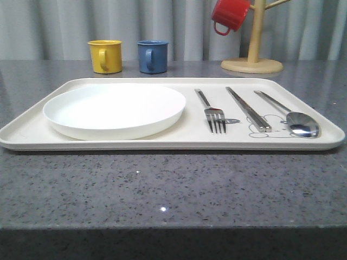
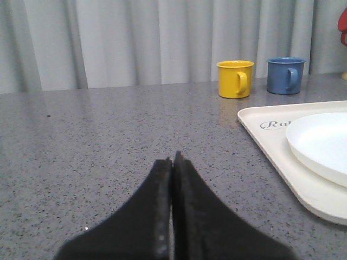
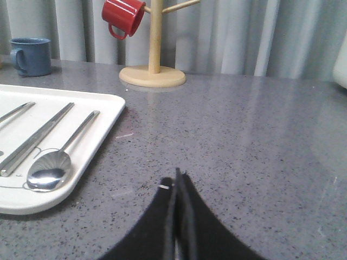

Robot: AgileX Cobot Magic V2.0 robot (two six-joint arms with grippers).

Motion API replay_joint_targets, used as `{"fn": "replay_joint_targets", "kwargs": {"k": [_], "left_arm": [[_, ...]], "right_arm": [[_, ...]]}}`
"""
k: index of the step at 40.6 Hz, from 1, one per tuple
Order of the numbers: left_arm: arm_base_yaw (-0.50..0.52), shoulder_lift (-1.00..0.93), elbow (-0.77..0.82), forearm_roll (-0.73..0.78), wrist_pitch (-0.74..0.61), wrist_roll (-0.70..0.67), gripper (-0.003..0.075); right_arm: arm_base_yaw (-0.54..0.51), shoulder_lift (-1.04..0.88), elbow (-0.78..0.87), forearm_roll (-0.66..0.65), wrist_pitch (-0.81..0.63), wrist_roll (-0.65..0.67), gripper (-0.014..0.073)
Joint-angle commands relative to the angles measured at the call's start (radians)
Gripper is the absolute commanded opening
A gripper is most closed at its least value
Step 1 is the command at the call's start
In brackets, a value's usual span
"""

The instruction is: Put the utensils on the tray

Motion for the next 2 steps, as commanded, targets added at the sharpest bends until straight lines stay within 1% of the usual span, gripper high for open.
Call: {"fn": "replay_joint_targets", "kwargs": {"k": [1, 2], "left_arm": [[-0.007, -0.024, 0.001, -0.011, -0.083, -0.001, -0.0018], [-0.007, -0.024, 0.001, -0.011, -0.083, -0.001, -0.0018]], "right_arm": [[-0.004, -0.020, -0.014, 0.000, -0.080, 0.003, -0.0069], [-0.004, -0.020, -0.014, 0.000, -0.080, 0.003, -0.0069]]}}
